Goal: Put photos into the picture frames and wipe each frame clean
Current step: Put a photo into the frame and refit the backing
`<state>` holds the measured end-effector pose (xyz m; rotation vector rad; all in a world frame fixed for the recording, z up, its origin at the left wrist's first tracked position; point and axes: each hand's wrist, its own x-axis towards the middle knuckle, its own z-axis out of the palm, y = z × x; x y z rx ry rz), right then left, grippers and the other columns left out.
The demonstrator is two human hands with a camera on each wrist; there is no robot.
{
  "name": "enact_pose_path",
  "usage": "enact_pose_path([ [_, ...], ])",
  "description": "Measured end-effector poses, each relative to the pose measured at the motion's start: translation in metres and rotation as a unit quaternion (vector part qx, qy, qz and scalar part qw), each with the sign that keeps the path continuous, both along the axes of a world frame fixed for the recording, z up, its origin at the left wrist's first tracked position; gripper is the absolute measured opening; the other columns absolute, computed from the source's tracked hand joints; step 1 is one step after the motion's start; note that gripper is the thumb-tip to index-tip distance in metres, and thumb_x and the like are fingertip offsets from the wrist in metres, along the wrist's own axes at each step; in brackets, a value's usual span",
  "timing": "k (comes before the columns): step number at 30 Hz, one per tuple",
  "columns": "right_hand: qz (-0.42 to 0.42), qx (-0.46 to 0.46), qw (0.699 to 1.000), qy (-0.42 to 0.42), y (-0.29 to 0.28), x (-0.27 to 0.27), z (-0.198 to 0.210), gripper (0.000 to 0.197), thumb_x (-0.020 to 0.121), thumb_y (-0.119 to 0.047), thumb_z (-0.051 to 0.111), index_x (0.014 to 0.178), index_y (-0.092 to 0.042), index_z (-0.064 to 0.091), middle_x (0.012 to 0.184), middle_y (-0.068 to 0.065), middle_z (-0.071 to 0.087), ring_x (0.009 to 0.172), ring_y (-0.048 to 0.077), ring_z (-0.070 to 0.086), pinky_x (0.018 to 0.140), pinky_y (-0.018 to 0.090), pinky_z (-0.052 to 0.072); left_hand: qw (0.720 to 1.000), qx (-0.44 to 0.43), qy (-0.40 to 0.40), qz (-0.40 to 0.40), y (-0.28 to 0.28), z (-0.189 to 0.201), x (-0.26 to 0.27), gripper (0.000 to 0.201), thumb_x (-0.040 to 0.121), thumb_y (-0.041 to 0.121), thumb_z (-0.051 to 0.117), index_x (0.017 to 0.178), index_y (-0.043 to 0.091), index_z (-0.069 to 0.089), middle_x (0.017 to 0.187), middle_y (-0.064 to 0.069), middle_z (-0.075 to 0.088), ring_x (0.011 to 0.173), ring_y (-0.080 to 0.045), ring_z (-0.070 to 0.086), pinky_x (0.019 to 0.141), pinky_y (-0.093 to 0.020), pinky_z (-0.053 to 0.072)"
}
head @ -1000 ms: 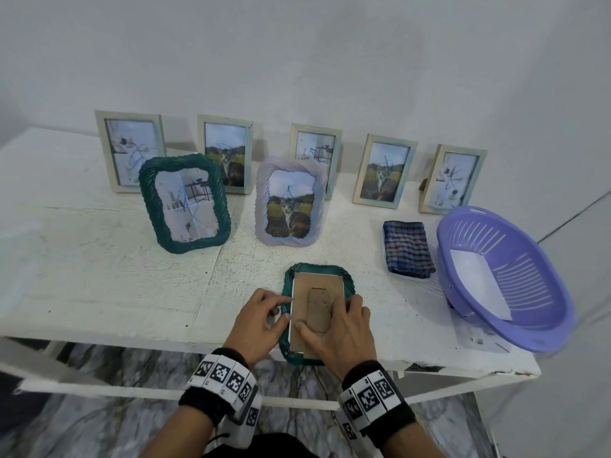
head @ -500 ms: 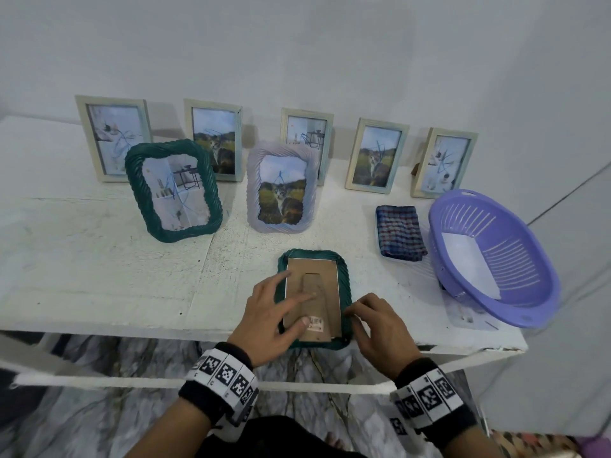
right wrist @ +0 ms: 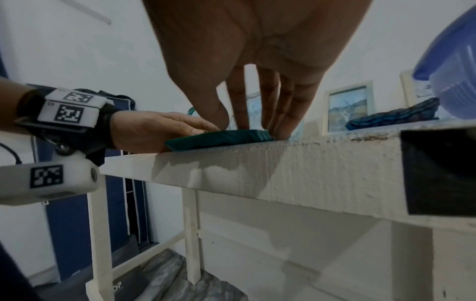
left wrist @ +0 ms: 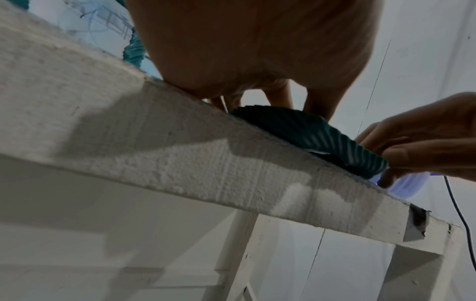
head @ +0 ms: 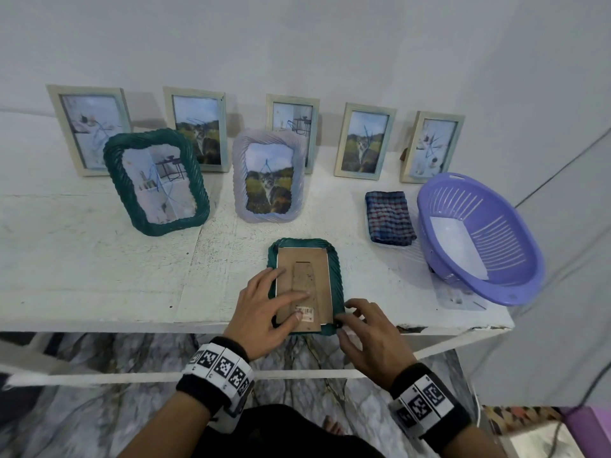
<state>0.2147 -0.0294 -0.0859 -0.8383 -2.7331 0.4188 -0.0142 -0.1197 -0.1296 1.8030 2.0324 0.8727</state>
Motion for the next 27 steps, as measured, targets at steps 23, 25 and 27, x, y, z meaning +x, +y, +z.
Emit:
enact_pose_path([
  [23, -0.048, -0.166, 0.98, 0.097, 0.005, -0.014, -0.008, 0.01, 0.081, -0.017, 0.06, 0.086, -0.014, 0.067, 0.081, -0.012, 0.05, 0.068, -0.003, 0.049, 0.063, 0.005, 0.037, 1.0, 0.001, -0.006, 0.008, 0.0, 0.003, 0.002, 0.039, 0.085, 0.055, 0.05, 0.123, 0.052, 0.057, 0.152, 0.003, 0.031, 0.14, -0.02, 0.019, 0.105, -0.044, 0.027],
  [25, -0.043, -0.164, 0.98, 0.104, 0.004, -0.012, -0.007, 0.013, 0.084, -0.021, 0.057, 0.091, -0.015, 0.065, 0.082, -0.01, 0.05, 0.068, -0.001, 0.049, 0.063, 0.007, 0.038, 1.0, -0.003, -0.006, 0.006, 0.0, 0.003, 0.002, 0.039, 0.085, 0.056, 0.049, 0.124, 0.052, 0.055, 0.152, 0.003, 0.03, 0.141, -0.019, 0.017, 0.105, -0.045, 0.026],
  [27, -0.044, -0.146, 0.982, 0.11, 0.003, -0.013, -0.005, 0.02, 0.086, -0.027, 0.052, 0.097, -0.014, 0.063, 0.084, -0.01, 0.049, 0.068, -0.002, 0.046, 0.065, 0.006, 0.036, 1.0, -0.006, -0.009, 0.002, 0.0, 0.002, 0.001, 0.04, 0.086, 0.058, 0.048, 0.125, 0.053, 0.054, 0.153, 0.003, 0.028, 0.142, -0.019, 0.016, 0.107, -0.045, 0.025],
])
